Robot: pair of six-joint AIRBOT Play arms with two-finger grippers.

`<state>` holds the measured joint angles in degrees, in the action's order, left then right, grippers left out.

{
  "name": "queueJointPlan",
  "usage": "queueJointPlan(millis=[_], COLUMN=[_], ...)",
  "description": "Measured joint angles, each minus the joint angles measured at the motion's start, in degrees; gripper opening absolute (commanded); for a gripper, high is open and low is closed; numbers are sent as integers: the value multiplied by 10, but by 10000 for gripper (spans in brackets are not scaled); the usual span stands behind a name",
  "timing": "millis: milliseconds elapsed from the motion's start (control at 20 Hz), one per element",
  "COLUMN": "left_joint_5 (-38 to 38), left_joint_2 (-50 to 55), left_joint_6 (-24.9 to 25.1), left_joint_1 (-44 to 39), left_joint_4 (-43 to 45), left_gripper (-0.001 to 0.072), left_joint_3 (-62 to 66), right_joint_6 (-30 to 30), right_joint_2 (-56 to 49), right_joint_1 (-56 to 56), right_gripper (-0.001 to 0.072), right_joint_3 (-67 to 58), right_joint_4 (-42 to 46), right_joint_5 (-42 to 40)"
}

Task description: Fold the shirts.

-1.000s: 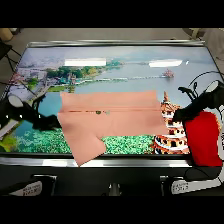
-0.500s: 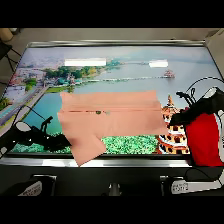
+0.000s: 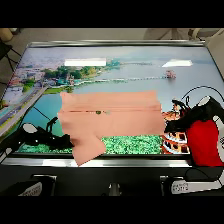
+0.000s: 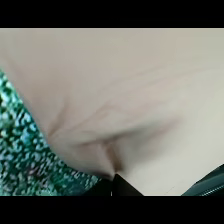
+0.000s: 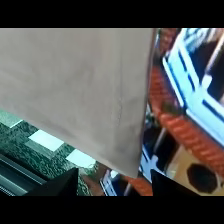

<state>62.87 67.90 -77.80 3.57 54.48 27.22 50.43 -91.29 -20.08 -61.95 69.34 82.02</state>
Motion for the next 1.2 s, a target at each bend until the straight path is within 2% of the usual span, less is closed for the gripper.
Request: queueJointPlan(millis=[100,200,300,550,850,1000,1200], left_joint_5=[-2,-2,-3,-39,-1,-14,-24], left_joint_2=[-1,-1,-2,-31,-99,-65,52], left_joint_6=[0,0,0,10,13,13,15], left_joint_1=[-2,-4,-5,-4,-1,6,26], left_joint_4=[1,5,10,43,34,35,34], left_gripper=[28,28,28,26,26,26,26], left_joint_3=[0,1,6,35,128,200,332], right_joint_6=[0,0,-2,-20,-24,-10,35], right_joint_2=[0,-2,-6,5,31,15,-41], right_joint_1=[-1,-1,0,1,21,73,111], right_gripper=[456,272,19,13,14,14,14], right_joint_3=[11,20,26,20,-88,-162,-250], right_joint_4=[-10,-22,-31,-36,-70,-35,27], right_joint_5=[-5,-21,-40,-71,-62,-102,-163])
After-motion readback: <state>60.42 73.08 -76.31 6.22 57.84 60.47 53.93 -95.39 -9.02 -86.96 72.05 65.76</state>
